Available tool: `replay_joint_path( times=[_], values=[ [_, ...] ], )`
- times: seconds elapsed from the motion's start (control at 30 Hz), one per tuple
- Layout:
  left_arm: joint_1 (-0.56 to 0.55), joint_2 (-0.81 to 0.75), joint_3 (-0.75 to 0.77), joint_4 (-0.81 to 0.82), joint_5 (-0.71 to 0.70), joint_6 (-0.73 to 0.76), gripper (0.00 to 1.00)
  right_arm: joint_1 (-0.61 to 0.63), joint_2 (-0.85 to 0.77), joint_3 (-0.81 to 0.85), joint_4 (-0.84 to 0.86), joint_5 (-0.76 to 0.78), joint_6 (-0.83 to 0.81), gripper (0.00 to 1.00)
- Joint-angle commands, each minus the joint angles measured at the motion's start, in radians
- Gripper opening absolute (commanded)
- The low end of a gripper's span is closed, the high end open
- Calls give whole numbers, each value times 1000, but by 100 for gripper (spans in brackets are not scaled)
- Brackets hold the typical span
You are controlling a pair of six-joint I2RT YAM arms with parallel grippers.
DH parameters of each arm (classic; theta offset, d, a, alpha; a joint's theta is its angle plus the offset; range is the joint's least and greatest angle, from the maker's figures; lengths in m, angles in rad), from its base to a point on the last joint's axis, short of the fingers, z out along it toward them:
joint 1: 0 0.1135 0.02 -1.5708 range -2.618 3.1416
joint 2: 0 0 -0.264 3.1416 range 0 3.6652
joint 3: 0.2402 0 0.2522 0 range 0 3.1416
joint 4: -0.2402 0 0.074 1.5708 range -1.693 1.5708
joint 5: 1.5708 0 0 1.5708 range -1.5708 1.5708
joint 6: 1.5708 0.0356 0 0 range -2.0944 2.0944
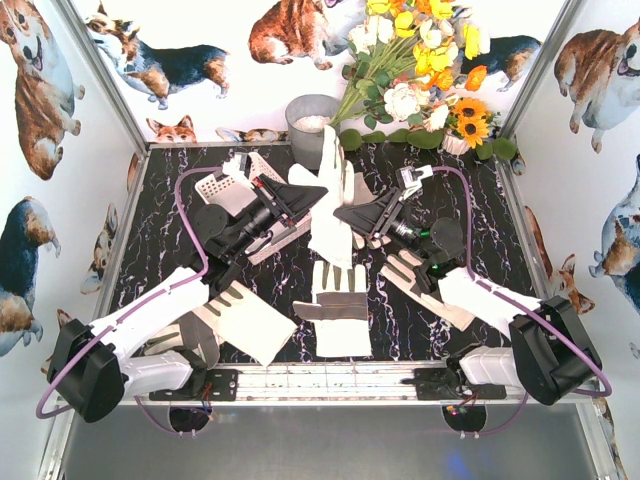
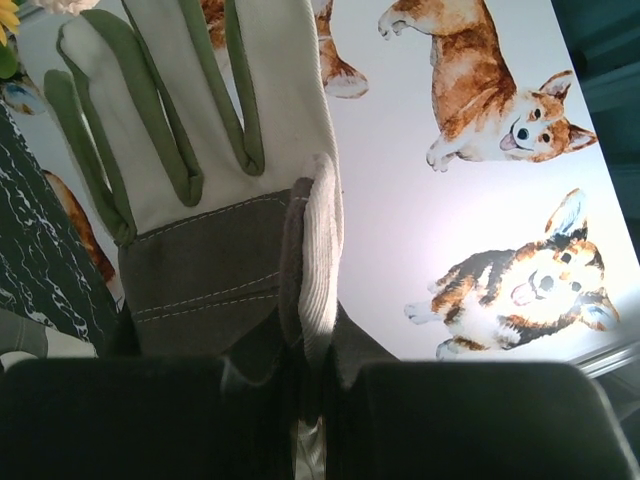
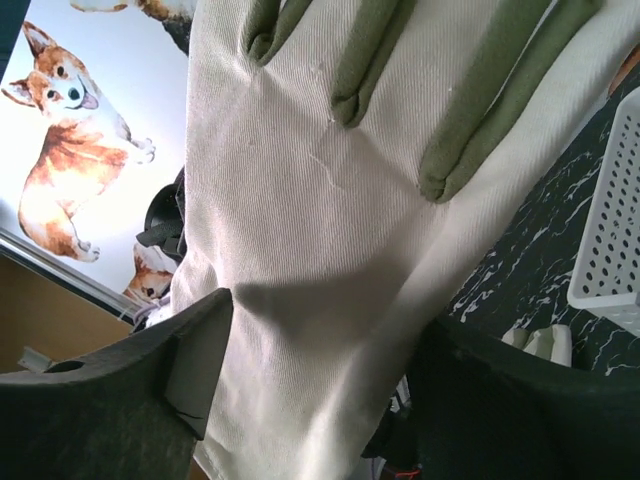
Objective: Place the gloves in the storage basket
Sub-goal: Pair the glove with the glove.
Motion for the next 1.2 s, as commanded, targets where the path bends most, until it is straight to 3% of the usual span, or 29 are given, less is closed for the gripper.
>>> replay_joint_path(
  times=[0.0, 0.13, 0.3, 0.33, 0.43, 0.53, 0.8, 1.17],
  values=[
    [7, -28, -9, 24, 16, 7, 0, -9, -6, 30, 110, -8, 1, 63],
    [7, -47, -21, -26, -5, 38, 0, -20, -31, 3, 83, 11, -11, 43],
    [7, -85, -20, -187, -59, 129, 0, -24, -94, -4, -100, 6, -99, 1],
    [8, -90, -20, -215, -67, 144, 2, -24, -110, -1, -148, 2, -128, 0],
    [9, -105, -31, -251, -90, 170, 22, -24, -177, 6, -289, -4, -220, 0],
    [21, -120, -35, -261, -99, 187, 32, -24, -231, 20, -441, -16, -302, 0],
    [41, -111, -70, -275, -64, 191, 26, -24, -332, 40, -697, -5, -444, 0],
    [39, -110, -116, -367, 32, 173, 26, -24, -343, 54, -759, 10, -488, 0]
  ],
)
